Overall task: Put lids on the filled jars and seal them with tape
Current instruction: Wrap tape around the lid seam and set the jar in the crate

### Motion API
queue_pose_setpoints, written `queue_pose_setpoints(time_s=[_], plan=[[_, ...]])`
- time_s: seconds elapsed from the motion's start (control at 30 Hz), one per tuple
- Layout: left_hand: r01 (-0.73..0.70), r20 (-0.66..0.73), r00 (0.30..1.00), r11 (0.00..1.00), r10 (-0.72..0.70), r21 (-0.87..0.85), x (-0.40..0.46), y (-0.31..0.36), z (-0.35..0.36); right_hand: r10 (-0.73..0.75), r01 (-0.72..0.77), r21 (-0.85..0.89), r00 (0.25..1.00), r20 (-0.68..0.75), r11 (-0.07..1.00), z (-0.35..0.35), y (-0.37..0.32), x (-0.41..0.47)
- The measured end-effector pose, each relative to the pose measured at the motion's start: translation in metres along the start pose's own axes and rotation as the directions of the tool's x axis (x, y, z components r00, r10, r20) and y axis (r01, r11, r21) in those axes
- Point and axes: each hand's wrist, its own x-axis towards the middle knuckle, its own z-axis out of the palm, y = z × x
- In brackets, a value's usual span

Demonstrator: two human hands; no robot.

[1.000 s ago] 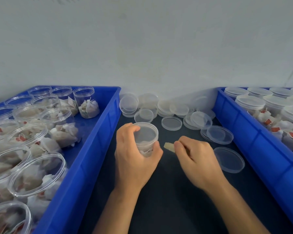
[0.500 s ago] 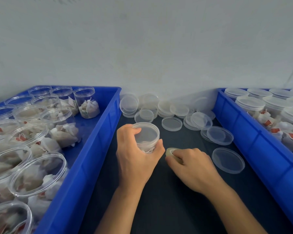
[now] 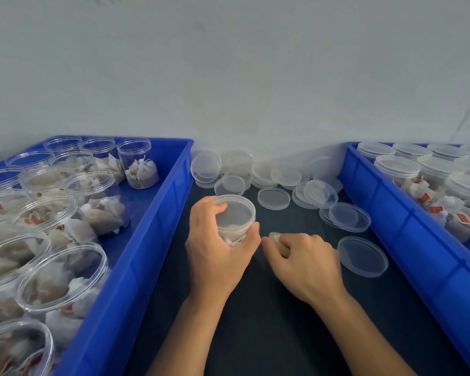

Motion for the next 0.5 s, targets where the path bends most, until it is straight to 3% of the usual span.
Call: queue_pose_setpoints(time_s=[0.17, 0.5], plan=[[0.007, 0.016, 1.0, 0.999, -0.006, -0.043, -0.003, -0.002, 0.001, 0.013, -0.013, 0.024, 1.0, -0.029, 1.0, 0.004, 0.0, 0.001], [0.063, 0.019, 0.998, 0.998, -0.063, 0.013, -0.002, 0.0, 0.0, 0.019, -0.012, -0.168, 0.999, 0.04, 0.986, 0.011, 0.0, -0.004]])
